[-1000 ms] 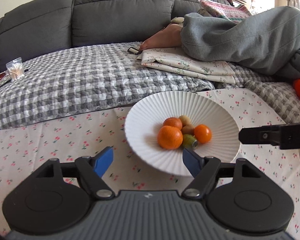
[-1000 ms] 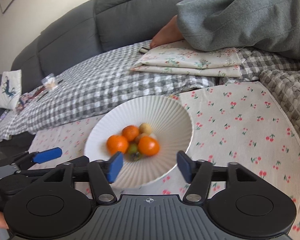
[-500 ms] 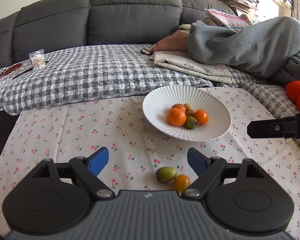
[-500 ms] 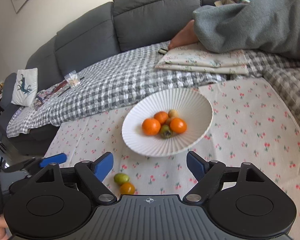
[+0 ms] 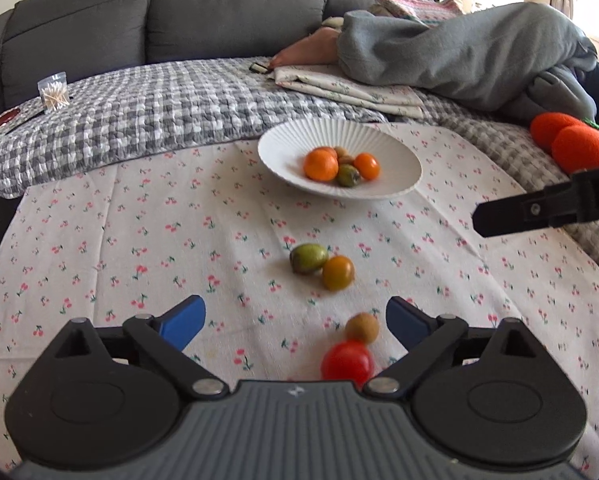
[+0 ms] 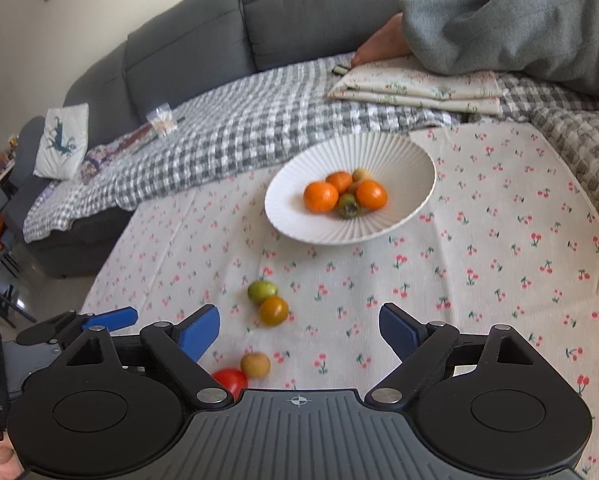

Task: Organize fruits
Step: 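Move both open tools back toward the loose fruits, then grasp the red tomato with the left tool while the right tool grasps a brown kiwi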

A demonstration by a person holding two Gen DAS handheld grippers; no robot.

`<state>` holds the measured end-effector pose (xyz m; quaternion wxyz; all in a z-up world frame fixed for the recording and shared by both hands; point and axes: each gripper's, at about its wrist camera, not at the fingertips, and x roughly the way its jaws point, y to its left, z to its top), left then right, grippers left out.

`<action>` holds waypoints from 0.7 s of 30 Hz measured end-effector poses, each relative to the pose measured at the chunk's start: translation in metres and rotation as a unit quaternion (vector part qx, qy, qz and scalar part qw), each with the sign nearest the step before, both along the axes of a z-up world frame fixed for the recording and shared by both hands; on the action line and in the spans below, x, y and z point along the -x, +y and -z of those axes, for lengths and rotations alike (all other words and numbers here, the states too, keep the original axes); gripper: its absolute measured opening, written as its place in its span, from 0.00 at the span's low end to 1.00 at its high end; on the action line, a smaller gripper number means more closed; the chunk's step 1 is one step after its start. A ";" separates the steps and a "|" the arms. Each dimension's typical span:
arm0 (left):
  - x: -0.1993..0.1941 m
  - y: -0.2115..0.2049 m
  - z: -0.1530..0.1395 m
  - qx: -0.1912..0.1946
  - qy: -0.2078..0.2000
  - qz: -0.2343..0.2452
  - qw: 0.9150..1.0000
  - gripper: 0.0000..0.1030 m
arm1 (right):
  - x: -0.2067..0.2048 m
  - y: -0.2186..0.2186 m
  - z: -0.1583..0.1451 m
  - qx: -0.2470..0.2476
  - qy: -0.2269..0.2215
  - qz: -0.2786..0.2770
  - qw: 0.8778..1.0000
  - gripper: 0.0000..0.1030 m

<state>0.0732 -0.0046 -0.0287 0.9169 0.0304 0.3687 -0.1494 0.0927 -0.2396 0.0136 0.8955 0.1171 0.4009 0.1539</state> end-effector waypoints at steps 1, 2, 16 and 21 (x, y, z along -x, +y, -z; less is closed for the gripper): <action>0.003 0.000 0.002 0.001 0.003 0.004 1.000 0.95 | 0.000 0.001 0.001 0.002 0.002 -0.003 1.000 0.87; 0.005 -0.001 0.003 0.002 0.005 0.009 1.000 0.96 | 0.000 0.002 0.003 -0.001 0.003 -0.006 1.000 0.87; 0.017 -0.024 0.027 -0.036 0.011 0.083 0.996 0.93 | -0.009 0.013 0.023 0.000 0.030 -0.018 0.999 0.90; 0.011 -0.030 0.033 -0.030 0.021 0.095 0.995 0.66 | -0.010 0.018 0.027 0.007 0.030 -0.022 0.999 0.90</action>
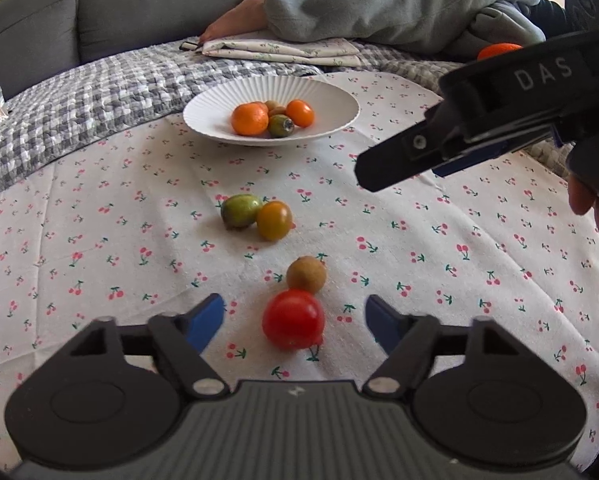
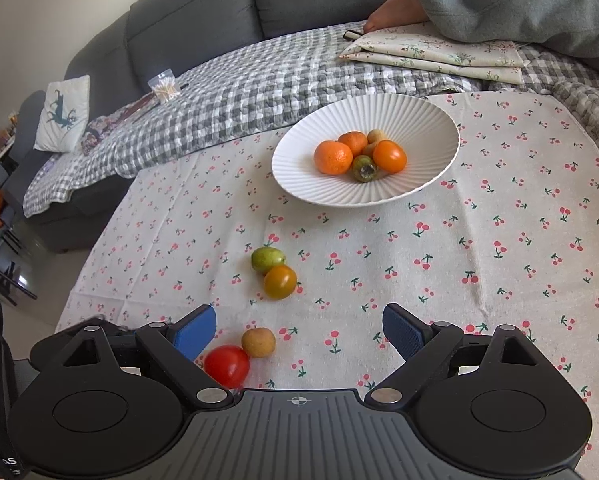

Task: Organize fruits
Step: 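Grasp the red tomato with the left tool while the right tool grasps a brown kiwi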

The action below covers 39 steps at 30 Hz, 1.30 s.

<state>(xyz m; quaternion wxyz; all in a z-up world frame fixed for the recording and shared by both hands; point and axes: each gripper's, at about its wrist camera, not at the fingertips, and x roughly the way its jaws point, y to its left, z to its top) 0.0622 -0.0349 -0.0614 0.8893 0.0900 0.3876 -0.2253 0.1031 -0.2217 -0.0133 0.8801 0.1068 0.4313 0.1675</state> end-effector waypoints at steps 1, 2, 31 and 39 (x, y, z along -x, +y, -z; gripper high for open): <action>-0.001 -0.001 0.001 0.002 0.003 0.005 1.000 0.60 | 0.000 0.001 0.001 0.001 -0.001 0.000 1.000 0.90; -0.001 -0.003 0.003 0.002 0.004 0.009 1.000 0.57 | -0.001 0.001 0.001 0.002 0.000 0.002 1.000 0.90; -0.037 0.081 -0.022 0.050 0.012 -0.157 0.986 0.33 | -0.004 0.039 0.033 0.030 0.014 -0.068 0.997 0.80; -0.038 0.087 -0.021 0.056 0.013 -0.163 0.985 0.33 | -0.002 0.064 0.043 0.050 -0.005 -0.092 0.995 0.61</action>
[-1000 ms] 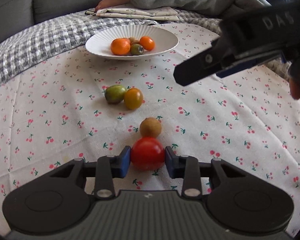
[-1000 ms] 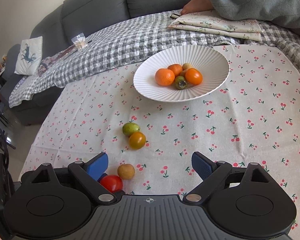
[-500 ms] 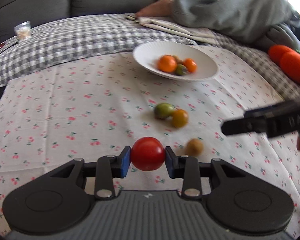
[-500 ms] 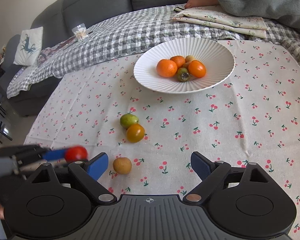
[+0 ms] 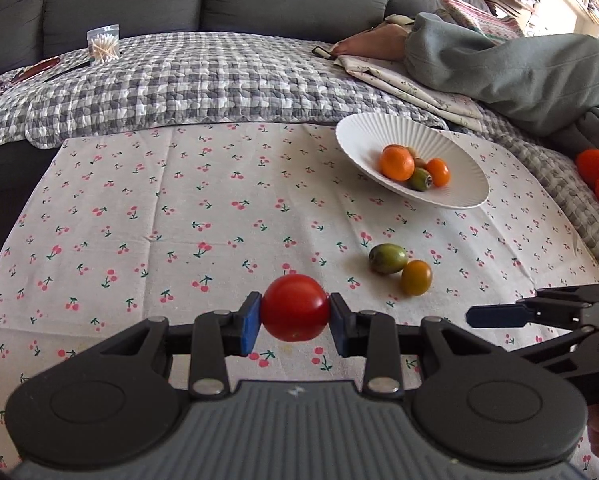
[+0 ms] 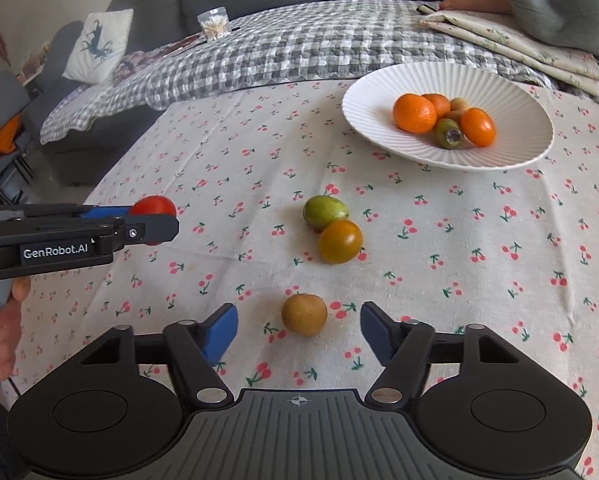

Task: Organize fruits
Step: 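Grasp the red tomato with the left tool while the right tool grasps a brown kiwi, then carry tomato and kiwi into the white bowl and open both tools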

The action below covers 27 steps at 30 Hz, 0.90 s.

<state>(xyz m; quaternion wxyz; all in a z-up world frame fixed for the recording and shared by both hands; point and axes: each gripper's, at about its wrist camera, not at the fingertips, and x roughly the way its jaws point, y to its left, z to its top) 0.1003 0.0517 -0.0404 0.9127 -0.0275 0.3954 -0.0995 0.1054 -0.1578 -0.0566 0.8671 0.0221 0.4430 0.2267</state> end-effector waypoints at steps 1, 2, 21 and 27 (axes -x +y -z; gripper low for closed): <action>0.000 -0.001 0.000 0.000 0.000 0.001 1.000 0.33 | -0.001 0.002 0.001 -0.001 -0.002 -0.004 1.000 0.56; 0.000 -0.001 0.000 -0.001 0.000 0.003 1.000 0.33 | -0.001 0.004 0.002 0.001 -0.001 -0.007 1.000 0.51; -0.002 -0.004 -0.002 0.001 -0.006 0.007 1.000 0.33 | 0.001 -0.002 -0.013 0.018 -0.023 -0.007 1.000 0.24; -0.001 -0.007 -0.007 0.007 -0.015 0.012 1.000 0.33 | 0.001 -0.008 -0.027 0.010 -0.041 -0.001 0.999 0.24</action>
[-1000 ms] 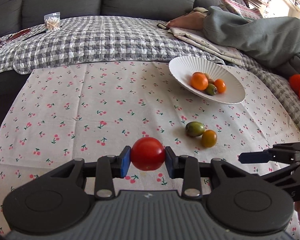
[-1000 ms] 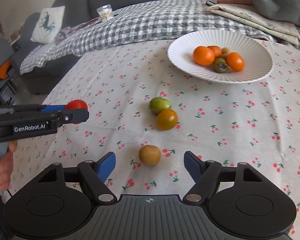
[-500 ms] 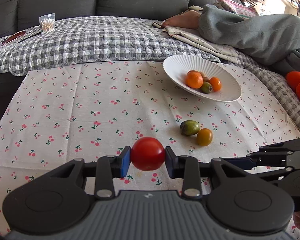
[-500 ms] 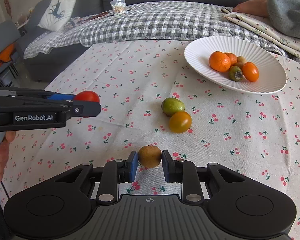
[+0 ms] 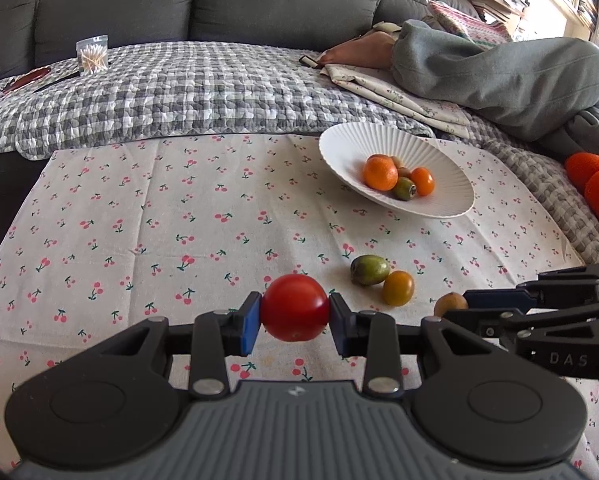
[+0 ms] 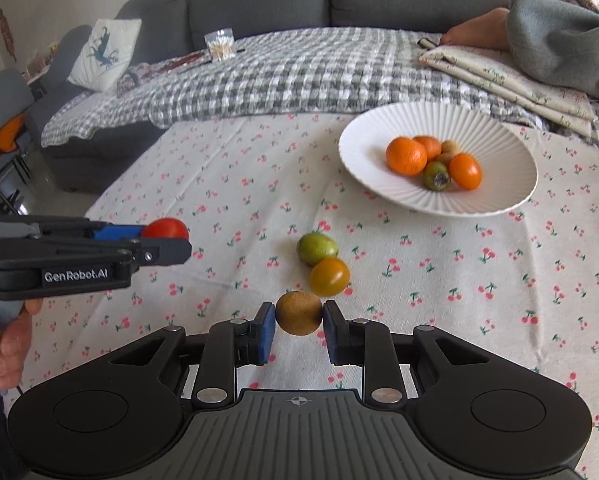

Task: Organize fruits
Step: 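Carry tomato and kiwi into the white bowl and open both tools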

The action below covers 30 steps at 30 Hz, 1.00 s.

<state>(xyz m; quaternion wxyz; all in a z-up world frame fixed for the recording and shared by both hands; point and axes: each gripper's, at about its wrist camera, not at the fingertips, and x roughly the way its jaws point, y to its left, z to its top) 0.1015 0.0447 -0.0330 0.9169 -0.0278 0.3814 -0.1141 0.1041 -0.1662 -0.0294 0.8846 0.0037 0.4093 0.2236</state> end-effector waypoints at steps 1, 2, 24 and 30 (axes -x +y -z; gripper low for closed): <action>0.000 -0.001 -0.001 -0.001 -0.002 0.001 1.000 0.33 | 0.000 -0.001 -0.002 -0.001 -0.003 0.001 1.000 0.24; 0.000 -0.002 -0.002 -0.002 -0.005 0.001 1.000 0.33 | 0.000 -0.003 -0.005 -0.004 -0.007 0.003 1.000 0.24; -0.039 -0.044 -0.017 -0.016 -0.029 0.024 0.999 0.33 | -0.021 -0.058 -0.032 -0.032 -0.035 0.060 0.997 0.24; -0.067 -0.067 -0.016 -0.022 -0.034 0.039 0.998 0.33 | -0.044 -0.086 -0.033 -0.037 -0.039 0.096 0.994 0.24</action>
